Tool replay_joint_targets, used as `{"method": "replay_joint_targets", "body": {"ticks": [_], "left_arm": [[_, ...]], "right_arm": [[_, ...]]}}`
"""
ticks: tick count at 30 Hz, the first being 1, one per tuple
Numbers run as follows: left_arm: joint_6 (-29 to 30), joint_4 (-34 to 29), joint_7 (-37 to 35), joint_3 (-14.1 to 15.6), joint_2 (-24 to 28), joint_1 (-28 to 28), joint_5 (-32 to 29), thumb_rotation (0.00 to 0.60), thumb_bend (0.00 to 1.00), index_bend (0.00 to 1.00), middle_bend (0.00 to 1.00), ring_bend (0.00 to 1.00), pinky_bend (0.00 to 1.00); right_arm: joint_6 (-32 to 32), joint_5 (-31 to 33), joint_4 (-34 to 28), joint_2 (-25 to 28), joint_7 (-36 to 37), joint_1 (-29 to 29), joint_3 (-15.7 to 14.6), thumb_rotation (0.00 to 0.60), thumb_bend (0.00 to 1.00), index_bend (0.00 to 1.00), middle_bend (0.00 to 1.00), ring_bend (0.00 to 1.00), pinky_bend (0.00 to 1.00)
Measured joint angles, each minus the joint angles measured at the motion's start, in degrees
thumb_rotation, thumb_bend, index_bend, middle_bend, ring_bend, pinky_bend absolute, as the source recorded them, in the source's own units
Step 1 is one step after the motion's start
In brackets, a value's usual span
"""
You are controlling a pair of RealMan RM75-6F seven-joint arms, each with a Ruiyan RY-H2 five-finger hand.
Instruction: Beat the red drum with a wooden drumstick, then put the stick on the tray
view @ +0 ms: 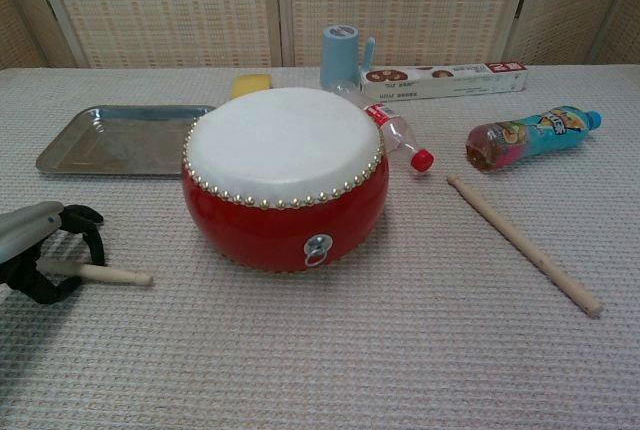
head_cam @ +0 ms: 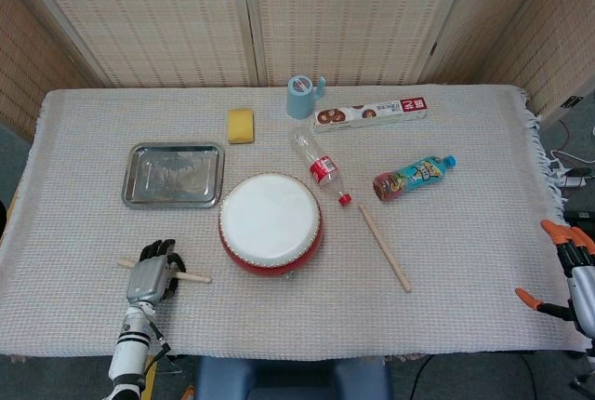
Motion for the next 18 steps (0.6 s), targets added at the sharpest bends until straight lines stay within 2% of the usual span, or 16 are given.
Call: {"method": "replay_joint_targets", "body": {"ticks": [8, 14, 18], "left_arm": [[-0.57, -0.71, -5.89, -0.9, 0.92, 1.18, 0.87, 0.6, 0.42, 0.55, 0.13, 0.0, 0.0], [-3.45, -3.44, -19.65, -3.09, 4.49, 3.2, 2.66, 0.6, 0.41, 0.54, 0.15, 0.0, 0.0], [-4.72, -4.8, -32.15, -5.12, 7.08, 5.16, 5.51, 0.6, 0.41, 0.54, 0.15, 0.0, 0.0]], "right_arm": [[0.06, -0.07, -0.14, 0.07, -0.13, 0.04, 0.09, 0.6, 0.11, 0.05, 0.09, 0.05, 0.08], [0.05, -0.06, -0.25, 0.07, -0.28, 0.03, 0.11, 0.6, 0.11, 0.05, 0.09, 0.05, 0.08], [-0.03, -0.26, -0.25, -0.03, -0.31, 0.15, 0.1, 0.6, 0.11, 0.05, 0.09, 0.05, 0.08]]}}
